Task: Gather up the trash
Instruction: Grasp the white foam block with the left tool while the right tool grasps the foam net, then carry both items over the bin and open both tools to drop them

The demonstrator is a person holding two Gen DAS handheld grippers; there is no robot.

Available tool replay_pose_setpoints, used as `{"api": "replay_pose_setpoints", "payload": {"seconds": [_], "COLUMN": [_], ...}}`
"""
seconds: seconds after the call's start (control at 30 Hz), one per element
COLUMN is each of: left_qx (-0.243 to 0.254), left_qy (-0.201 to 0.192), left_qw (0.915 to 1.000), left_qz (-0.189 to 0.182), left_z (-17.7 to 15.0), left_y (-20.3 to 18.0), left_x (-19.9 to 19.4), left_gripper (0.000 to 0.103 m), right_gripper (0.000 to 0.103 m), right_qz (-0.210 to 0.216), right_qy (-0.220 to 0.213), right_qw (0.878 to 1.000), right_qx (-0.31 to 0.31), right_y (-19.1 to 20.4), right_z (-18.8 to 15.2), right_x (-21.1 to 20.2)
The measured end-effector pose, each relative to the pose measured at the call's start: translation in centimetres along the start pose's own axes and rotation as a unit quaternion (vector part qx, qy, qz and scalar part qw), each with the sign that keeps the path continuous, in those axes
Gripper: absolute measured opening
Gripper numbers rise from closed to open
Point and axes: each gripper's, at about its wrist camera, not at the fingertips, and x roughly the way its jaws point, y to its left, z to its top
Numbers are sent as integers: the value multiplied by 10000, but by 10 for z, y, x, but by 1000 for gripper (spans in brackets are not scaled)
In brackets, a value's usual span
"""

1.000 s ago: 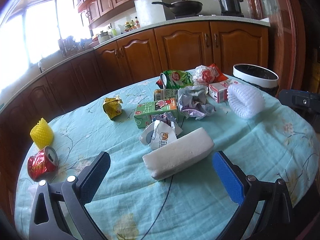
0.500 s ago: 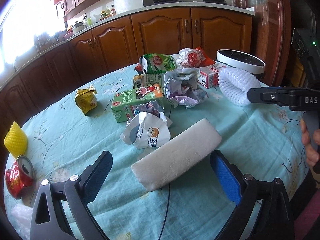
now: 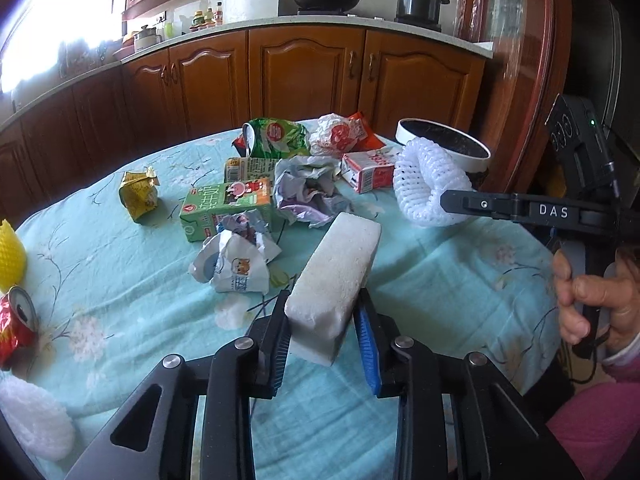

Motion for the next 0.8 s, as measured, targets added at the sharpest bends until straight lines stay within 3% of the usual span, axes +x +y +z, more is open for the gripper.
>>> {"api": "replay_pose_setpoints", "payload": {"seconds": [0.23,0.8], "left_qx": [89,-133], "left_qy": [-424,-231], "left_qw": [9989,9990], "left_qz": [-182,-371], "left_z": [21,87], "left_y": [-34,-88], "left_x": [-6,69], "left_gripper": [29,29], "right_gripper": [31,29], "right_qz": [12,-598], "right_qy": [-258,-629], "right_qw": [9997,9955], "right_qx": [34,384], "right_y": [-14,-96], "right_z": [8,43], "right_x": [-36,-80]}}
